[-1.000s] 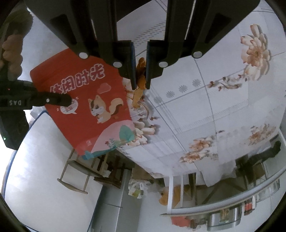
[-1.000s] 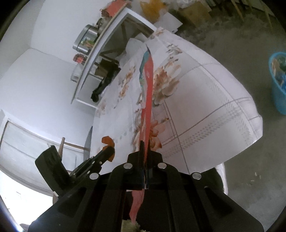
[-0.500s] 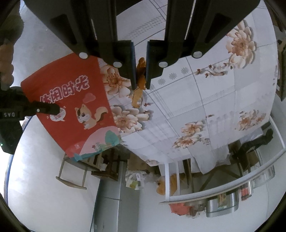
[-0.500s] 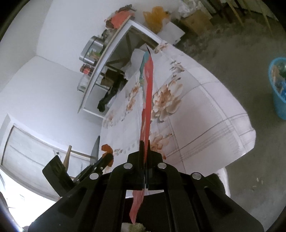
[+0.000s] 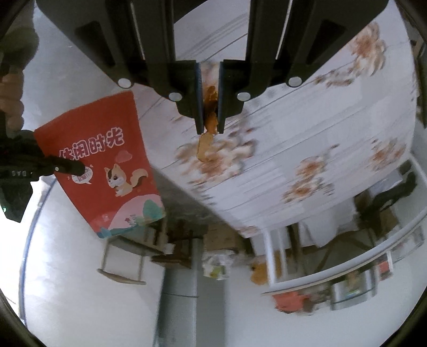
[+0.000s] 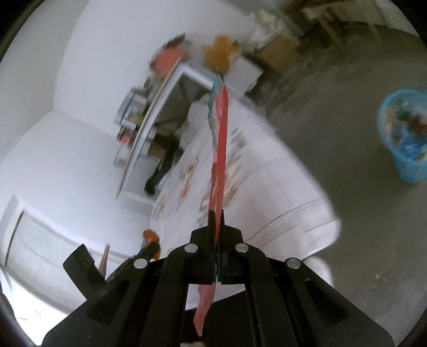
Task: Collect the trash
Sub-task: 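Carry peel and snack bag over the wastebasket and open both tools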
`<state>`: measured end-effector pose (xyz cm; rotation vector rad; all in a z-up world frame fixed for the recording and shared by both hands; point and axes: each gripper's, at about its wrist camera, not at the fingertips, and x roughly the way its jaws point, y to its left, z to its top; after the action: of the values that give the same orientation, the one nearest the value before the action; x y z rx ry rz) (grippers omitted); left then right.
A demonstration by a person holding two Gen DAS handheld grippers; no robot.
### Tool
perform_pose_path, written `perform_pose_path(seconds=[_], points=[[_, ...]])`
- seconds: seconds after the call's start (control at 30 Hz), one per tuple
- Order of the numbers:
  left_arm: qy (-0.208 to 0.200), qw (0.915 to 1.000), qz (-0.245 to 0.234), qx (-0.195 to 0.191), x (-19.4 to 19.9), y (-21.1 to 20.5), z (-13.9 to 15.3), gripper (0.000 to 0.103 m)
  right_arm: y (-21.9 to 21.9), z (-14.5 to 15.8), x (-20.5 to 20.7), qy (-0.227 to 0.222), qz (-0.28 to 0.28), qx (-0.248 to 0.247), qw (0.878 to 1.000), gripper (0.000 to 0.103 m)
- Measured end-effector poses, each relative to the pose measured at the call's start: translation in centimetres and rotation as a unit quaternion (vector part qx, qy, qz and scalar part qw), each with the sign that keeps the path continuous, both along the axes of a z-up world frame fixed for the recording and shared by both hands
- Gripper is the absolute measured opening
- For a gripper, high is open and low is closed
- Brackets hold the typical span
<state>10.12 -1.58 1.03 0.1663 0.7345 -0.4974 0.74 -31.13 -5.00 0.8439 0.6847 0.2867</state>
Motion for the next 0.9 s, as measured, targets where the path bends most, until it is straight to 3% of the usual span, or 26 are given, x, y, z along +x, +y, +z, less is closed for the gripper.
perform_pose_path(seconds=[0.17,0.37,0.47,0.63,0.83,0.9], points=[[0.019,0.9980,-0.055,-0.025,2.1,-5.3,1.4,0.009,-7.4,0.9,-4.6,-0.014,-0.122,-0.013,0.992,0.000],[0.100,0.9840,-0.143,-0.038,5.7,-15.2,0.8,0.009,-14.6,-1.8,-9.2,0.015,-0.233,-0.004,0.972,0.000],[0.166,0.9698,-0.173,-0.043,7.9,-21.0,-1.2,0.009,-17.3,-4.8,-9.7,0.041,-0.257,0.026,0.965,0.000],[0.242,0.9490,-0.199,-0.035,10.9,-28.9,-5.1,0.010,-20.6,-9.4,-8.0,0.078,-0.270,0.075,0.957,0.000],[0.283,0.9350,-0.214,-0.001,13.9,-37.5,-9.6,0.010,-24.4,-12.7,-4.2,0.093,-0.275,0.111,0.951,0.000],[0.285,0.9349,-0.212,0.010,14.4,-39.7,-10.8,0.010,-25.2,-12.9,-2.3,0.089,-0.280,0.106,0.950,0.000]])
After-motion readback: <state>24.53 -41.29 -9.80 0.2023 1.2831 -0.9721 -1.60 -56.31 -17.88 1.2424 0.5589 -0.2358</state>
